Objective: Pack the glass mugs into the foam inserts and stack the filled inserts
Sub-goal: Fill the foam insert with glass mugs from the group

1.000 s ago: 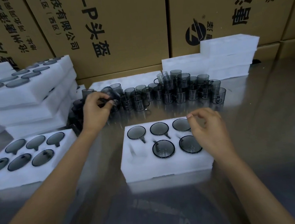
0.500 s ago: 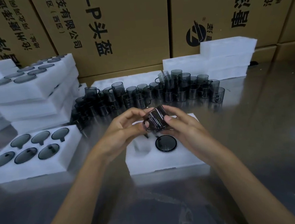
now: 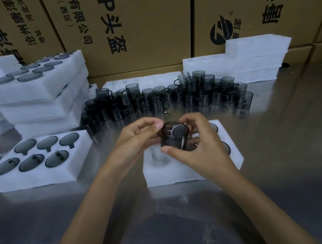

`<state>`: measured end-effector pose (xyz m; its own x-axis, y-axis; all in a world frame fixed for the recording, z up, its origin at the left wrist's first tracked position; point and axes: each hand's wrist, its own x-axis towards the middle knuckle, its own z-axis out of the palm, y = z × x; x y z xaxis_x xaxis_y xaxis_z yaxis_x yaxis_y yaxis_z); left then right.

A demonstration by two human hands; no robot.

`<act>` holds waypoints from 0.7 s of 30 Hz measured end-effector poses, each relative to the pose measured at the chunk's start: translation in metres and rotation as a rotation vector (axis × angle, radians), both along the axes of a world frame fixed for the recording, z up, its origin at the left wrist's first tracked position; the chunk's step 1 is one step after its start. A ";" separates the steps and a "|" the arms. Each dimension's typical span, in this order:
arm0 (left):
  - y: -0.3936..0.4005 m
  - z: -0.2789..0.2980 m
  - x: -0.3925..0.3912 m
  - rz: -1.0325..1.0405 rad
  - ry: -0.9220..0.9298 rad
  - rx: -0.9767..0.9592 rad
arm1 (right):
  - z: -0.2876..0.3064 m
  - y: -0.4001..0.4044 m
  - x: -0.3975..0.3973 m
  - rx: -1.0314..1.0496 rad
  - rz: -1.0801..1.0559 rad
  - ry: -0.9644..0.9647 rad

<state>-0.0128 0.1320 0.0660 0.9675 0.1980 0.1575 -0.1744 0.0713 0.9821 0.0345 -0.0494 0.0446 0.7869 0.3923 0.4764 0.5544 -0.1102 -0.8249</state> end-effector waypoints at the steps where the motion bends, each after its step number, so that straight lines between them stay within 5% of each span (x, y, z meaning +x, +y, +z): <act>1: 0.001 0.001 -0.001 -0.011 0.009 0.017 | -0.001 0.002 -0.003 -0.021 -0.018 -0.043; 21: 0.027 0.004 -0.011 0.003 0.214 0.459 | -0.014 0.015 -0.020 -0.291 0.040 -0.224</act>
<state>-0.0242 0.1586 0.0697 0.9872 0.1572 0.0275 0.0342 -0.3766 0.9257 0.0140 -0.0344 0.0304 0.6571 0.5651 0.4989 0.7262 -0.2973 -0.6198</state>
